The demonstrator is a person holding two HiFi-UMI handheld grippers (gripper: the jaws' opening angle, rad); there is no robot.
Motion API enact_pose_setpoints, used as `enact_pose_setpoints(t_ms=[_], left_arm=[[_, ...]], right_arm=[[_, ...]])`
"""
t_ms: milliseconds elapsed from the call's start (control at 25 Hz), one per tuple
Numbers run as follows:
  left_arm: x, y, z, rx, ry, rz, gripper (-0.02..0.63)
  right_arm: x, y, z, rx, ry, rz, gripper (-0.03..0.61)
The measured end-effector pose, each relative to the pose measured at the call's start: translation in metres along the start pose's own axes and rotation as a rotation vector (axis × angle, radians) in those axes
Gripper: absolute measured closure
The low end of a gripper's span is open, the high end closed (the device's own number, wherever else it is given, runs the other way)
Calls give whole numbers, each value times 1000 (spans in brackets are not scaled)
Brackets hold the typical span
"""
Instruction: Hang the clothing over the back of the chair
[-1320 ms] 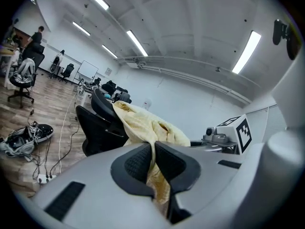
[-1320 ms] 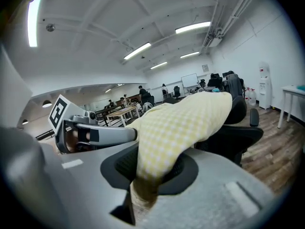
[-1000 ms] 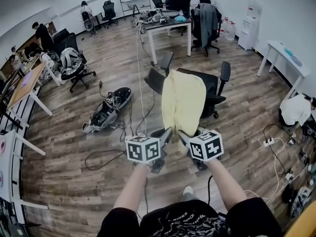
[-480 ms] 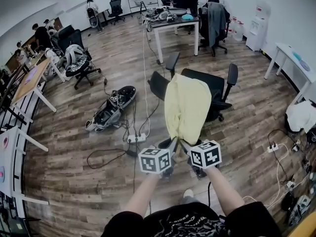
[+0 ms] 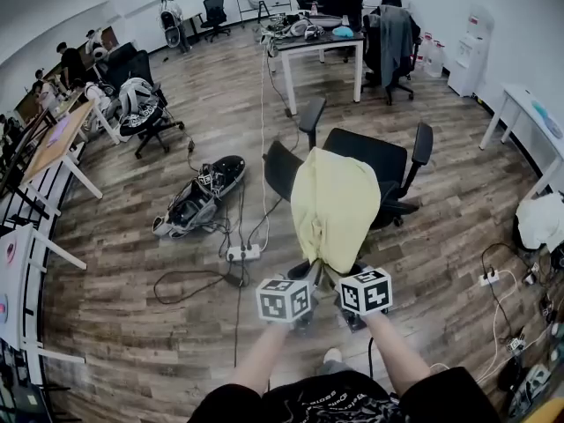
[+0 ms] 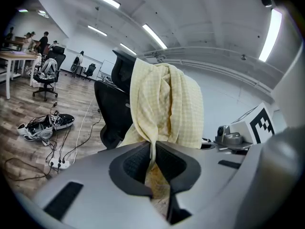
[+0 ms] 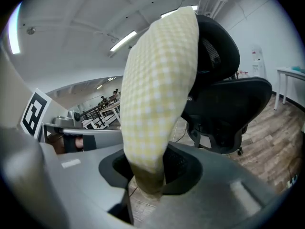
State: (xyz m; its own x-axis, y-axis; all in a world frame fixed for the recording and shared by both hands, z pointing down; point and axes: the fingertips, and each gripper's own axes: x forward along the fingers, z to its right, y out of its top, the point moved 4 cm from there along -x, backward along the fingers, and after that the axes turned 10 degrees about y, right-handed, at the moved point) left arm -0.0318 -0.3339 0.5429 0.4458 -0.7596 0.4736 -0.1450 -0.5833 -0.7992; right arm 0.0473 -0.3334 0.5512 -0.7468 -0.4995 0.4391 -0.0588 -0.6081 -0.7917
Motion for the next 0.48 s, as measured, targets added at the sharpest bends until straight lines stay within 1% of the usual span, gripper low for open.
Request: enact_pose_setpoints(t_ms=[80,200,280,400,440,480], left_arm=[[5,-2,2,-31,-4,-6,588],[9,2,4,-64,-19,14,588],[8,3,1,-68,-24,29,588],[4,0,-5,-74,-10,61,583],[2,0,-5,-77,-6,71,564],[-1,1,-5,-80,-6,76,525]], right_arm=[[0,-1,6,3,4,-5,473],[-1,4,12,1,20,2,462],[-2,5,14,3,27,3,417],[-4,1,14,12,35,-8,328],[-7,1,14,8,29,-11,317],[-10,2,14,-2,17,-10,311]])
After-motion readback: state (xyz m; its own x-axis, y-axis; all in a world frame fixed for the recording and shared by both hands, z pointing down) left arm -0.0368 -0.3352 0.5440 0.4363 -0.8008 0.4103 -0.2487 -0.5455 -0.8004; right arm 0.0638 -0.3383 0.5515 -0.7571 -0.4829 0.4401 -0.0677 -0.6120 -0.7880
